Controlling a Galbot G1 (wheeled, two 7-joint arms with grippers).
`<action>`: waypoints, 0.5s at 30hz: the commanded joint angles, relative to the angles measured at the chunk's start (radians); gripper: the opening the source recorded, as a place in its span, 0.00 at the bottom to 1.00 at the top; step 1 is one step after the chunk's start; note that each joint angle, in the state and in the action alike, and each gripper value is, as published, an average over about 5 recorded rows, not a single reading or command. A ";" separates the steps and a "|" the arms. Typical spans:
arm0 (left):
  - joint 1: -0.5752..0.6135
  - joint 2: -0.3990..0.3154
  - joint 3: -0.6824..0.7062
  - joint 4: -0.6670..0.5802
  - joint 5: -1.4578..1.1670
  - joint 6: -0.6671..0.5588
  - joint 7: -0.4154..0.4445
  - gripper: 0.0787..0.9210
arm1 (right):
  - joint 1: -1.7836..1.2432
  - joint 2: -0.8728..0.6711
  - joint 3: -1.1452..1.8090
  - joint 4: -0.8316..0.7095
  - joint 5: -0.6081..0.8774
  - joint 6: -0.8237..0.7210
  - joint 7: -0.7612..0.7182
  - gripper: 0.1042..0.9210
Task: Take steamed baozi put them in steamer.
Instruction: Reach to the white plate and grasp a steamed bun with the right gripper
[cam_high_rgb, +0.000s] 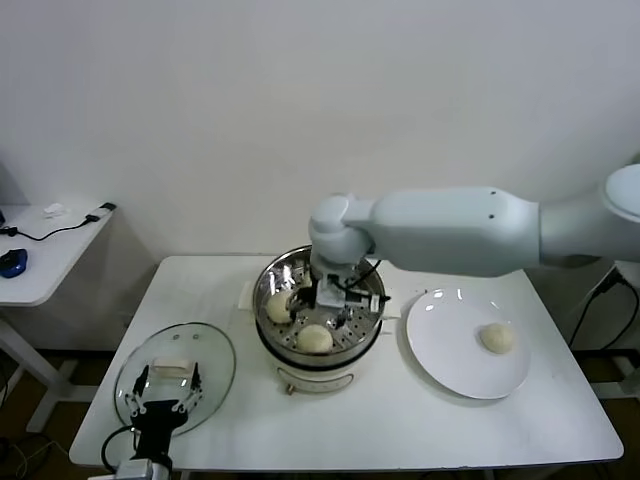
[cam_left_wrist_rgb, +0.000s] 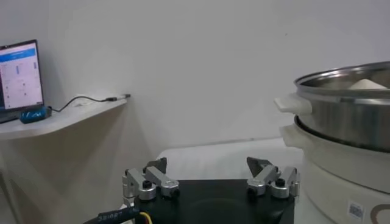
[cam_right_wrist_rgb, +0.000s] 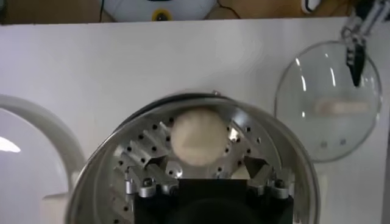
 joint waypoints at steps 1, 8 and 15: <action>0.001 0.000 0.001 -0.002 0.001 0.000 0.001 0.88 | 0.175 -0.162 -0.001 -0.110 0.308 -0.041 -0.092 0.88; 0.003 0.002 0.000 -0.010 0.000 -0.002 0.001 0.88 | 0.187 -0.403 -0.140 -0.254 0.469 -0.262 -0.065 0.88; -0.002 -0.005 0.005 -0.009 0.003 0.001 0.002 0.88 | -0.004 -0.608 -0.159 -0.259 0.355 -0.381 -0.011 0.88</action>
